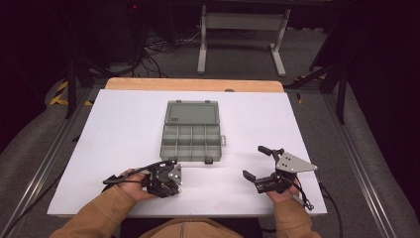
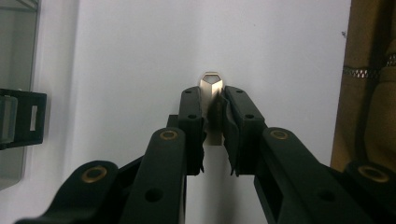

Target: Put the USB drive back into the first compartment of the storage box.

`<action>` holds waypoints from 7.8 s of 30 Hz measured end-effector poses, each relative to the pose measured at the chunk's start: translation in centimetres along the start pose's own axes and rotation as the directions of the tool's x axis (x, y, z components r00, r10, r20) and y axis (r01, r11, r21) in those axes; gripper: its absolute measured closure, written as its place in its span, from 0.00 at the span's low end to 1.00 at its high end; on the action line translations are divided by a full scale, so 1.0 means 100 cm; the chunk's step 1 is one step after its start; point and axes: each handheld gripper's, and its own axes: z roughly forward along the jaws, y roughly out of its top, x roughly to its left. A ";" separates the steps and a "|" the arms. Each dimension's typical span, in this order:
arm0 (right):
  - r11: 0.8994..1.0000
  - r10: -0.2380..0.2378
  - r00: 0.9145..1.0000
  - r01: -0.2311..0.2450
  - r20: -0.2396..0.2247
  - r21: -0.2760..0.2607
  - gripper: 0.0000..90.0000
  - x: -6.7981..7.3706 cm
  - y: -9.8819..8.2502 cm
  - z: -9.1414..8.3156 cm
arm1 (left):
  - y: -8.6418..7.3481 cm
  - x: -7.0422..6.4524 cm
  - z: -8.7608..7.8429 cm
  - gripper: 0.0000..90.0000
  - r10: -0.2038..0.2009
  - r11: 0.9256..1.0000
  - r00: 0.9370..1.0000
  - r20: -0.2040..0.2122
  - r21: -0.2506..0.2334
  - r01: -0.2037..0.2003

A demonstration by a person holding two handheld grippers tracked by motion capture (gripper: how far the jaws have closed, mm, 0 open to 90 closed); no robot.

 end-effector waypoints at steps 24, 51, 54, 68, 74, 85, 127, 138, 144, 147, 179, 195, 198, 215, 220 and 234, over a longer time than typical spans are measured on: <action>1.000 -0.001 1.000 0.001 0.001 0.001 0.03 0.000 0.000 0.000 | 0.003 0.001 -0.034 0.87 -0.012 0.996 1.000 -0.021 -0.088 0.011; 1.000 0.005 1.000 -0.005 0.001 -0.002 0.03 -0.001 -0.001 0.000 | -0.007 0.029 -0.079 0.87 -0.197 0.947 0.977 -0.084 -0.273 0.168; 1.000 0.004 1.000 -0.004 0.003 0.000 0.03 -0.001 -0.001 0.000 | -0.009 0.034 -0.082 0.87 -0.233 0.935 0.968 -0.094 -0.297 0.196; 1.000 0.003 1.000 -0.003 0.000 0.000 0.03 0.000 -0.001 0.000 | -0.015 0.060 -0.088 0.87 -0.387 0.866 0.915 -0.113 -0.386 0.319; 1.000 0.002 1.000 -0.002 -0.002 0.000 0.03 0.000 -0.001 0.000 | -0.018 0.071 -0.086 0.87 -0.436 0.841 0.892 -0.117 -0.406 0.358; 1.000 0.001 1.000 -0.001 -0.003 0.000 0.03 0.000 -0.001 0.000 | -0.024 0.092 -0.083 0.87 -0.518 0.792 0.848 -0.114 -0.438 0.425; 1.000 0.000 1.000 0.000 -0.004 0.001 0.03 -0.001 -0.001 -0.001 | -0.019 0.137 -0.046 0.87 -0.702 0.672 0.702 -0.119 -0.434 0.600; 1.000 -0.001 1.000 0.001 -0.006 0.001 0.03 -0.001 -0.001 -0.001 | -0.024 0.146 -0.037 0.87 -0.719 0.650 0.692 -0.063 -0.412 0.638; 1.000 -0.001 1.000 0.001 -0.007 0.001 0.03 -0.001 -0.001 -0.001 | -0.024 0.148 -0.032 0.87 -0.720 0.655 0.691 -0.064 -0.393 0.646; 1.000 -0.003 1.000 0.003 -0.008 0.000 0.03 -0.001 -0.001 -0.001 | -0.023 0.148 -0.030 0.87 -0.719 0.658 0.692 -0.065 -0.384 0.648; 1.000 -0.002 1.000 0.002 -0.010 -0.002 0.03 -0.001 -0.001 -0.001 | -0.020 0.151 -0.016 0.87 -0.713 0.678 0.698 -0.057 -0.309 0.667; 1.000 -0.001 1.000 0.001 -0.009 -0.004 0.03 -0.001 -0.001 -0.001 | -0.020 0.146 -0.025 0.77 -0.680 0.696 0.733 -0.038 -0.351 0.627; 1.000 -0.002 1.000 0.002 -0.007 -0.002 0.03 -0.001 -0.001 -0.001 | -0.020 0.144 -0.029 0.66 -0.659 0.706 0.752 -0.020 -0.363 0.608; 1.000 -0.002 1.000 0.002 -0.009 -0.002 0.03 -0.001 -0.001 -0.001 | -0.020 0.122 -0.064 0.12 -0.601 0.672 0.798 0.049 -0.511 0.537; 1.000 -0.003 1.000 0.003 -0.009 -0.002 0.03 -0.001 -0.001 -0.001 | -0.021 0.113 -0.072 0.08 -0.580 0.684 0.813 0.043 -0.517 0.515; 1.000 -0.003 1.000 0.003 -0.006 -0.004 0.03 0.000 -0.002 -0.002 | -0.037 0.067 -0.097 0.03 -0.509 0.665 0.861 0.015 -0.628 0.404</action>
